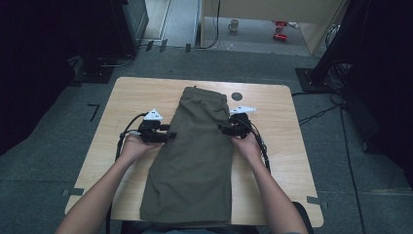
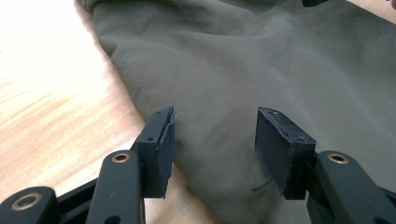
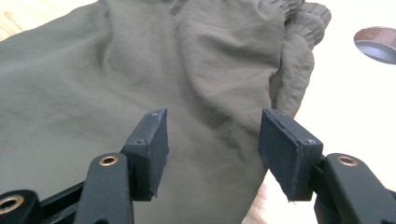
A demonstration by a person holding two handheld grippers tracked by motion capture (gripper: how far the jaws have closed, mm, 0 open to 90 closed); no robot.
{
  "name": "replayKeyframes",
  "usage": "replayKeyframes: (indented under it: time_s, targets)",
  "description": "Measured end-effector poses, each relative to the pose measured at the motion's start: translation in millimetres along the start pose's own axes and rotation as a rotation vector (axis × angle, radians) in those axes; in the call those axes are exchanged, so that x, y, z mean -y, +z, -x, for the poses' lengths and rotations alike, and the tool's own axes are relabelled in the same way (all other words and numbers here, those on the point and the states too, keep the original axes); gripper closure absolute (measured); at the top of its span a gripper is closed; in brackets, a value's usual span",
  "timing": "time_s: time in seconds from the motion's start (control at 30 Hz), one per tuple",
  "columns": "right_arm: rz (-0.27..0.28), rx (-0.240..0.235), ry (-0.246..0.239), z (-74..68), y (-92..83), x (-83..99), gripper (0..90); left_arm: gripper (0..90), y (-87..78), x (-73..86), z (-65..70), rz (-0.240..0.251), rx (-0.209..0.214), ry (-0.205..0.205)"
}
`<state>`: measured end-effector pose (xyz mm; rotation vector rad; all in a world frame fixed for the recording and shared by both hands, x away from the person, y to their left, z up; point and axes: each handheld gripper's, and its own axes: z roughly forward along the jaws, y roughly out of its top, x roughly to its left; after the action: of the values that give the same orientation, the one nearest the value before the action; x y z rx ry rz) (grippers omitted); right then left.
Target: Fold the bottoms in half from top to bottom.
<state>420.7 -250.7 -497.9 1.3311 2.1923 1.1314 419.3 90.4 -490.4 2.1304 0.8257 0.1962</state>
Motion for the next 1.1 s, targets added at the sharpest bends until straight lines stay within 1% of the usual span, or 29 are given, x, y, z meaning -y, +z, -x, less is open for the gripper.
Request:
replayKeyframes:
  time_s: [0.1,0.2,0.23,0.33,0.37,0.4,0.43,0.47,0.5,0.57,0.6,0.67,0.7,0.73,0.77,0.83,0.9,0.93,0.97,1.03,1.1]
  targets:
    - [-0.012,0.003,0.009,1.8,3.2,-1.6,40.2,47.6,4.0,-4.9,-4.7,-0.002,-0.003,-0.008]
    - [-0.011,0.013,0.005,3.5,6.6,-5.7,39.1,47.2,9.8,-10.5,-11.4,-0.003,0.001,-0.023]
    - [-0.010,0.017,0.006,4.2,7.4,-6.7,38.2,47.1,12.3,-12.0,-13.4,-0.001,-0.005,-0.027]
    - [0.019,0.036,0.010,8.4,8.6,-8.5,36.8,47.2,20.1,-18.3,-19.6,-0.007,0.000,-0.037]
    - [0.021,0.041,0.013,10.4,9.2,-8.9,35.9,47.1,23.0,-20.9,-21.5,0.000,-0.001,-0.042]
    - [0.003,0.039,0.019,12.7,10.6,-10.6,34.6,47.3,26.0,-23.7,-23.4,0.003,0.003,-0.046]
    - [-0.008,0.040,0.023,14.9,11.9,-12.2,34.2,47.2,28.7,-26.9,-25.0,-0.003,0.005,-0.044]
    - [-0.005,0.039,0.029,17.2,12.5,-13.4,34.5,47.1,31.1,-29.2,-25.8,0.002,-0.008,-0.040]
    - [0.006,0.038,0.036,19.4,12.9,-13.9,35.0,47.3,33.1,-31.7,-27.5,0.001,-0.006,-0.038]
    - [0.030,0.033,0.057,23.2,14.3,-14.5,35.1,46.7,36.8,-37.5,-30.9,-0.016,-0.010,-0.039]
    - [0.041,0.023,0.068,25.1,15.1,-14.9,35.0,46.6,37.6,-39.0,-31.6,0.003,-0.023,-0.032]
    - [0.057,0.021,0.082,26.9,16.7,-16.4,34.5,46.1,39.6,-45.0,-35.4,-0.010,-0.016,-0.045]
    - [0.026,0.017,0.088,27.6,18.7,-20.4,32.7,45.8,40.9,-47.2,-37.2,-0.012,-0.018,-0.048]
    - [0.006,0.020,0.084,27.7,21.0,-24.4,32.6,45.8,41.8,-49.1,-38.4,-0.011,-0.026,-0.041]
    - [0.008,0.027,0.074,27.5,22.3,-27.6,33.2,45.9,42.8,-51.1,-40.0,-0.014,-0.028,-0.039]
    - [0.013,0.031,0.068,26.9,25.3,-34.2,33.5,45.9,45.4,-55.0,-43.6,-0.012,-0.018,-0.053]
    - [0.034,0.045,0.058,27.0,28.9,-37.1,34.4,46.6,47.8,-55.7,-45.2,0.016,-0.023,-0.052]
    - [0.012,0.044,0.070,27.8,31.9,-39.3,33.3,47.0,49.2,-55.7,-45.4,0.021,-0.031,-0.047]
    - [-0.002,0.043,0.074,29.0,34.9,-40.5,33.5,47.1,50.3,-55.3,-45.9,0.021,-0.038,-0.047]
    - [-0.001,0.052,0.070,30.1,39.6,-41.5,34.9,47.1,52.3,-54.9,-45.7,0.021,-0.037,-0.050]
    - [0.013,0.070,0.064,31.0,43.3,-41.3,36.1,47.0,55.7,-57.1,-45.0,-0.012,-0.044,-0.030]
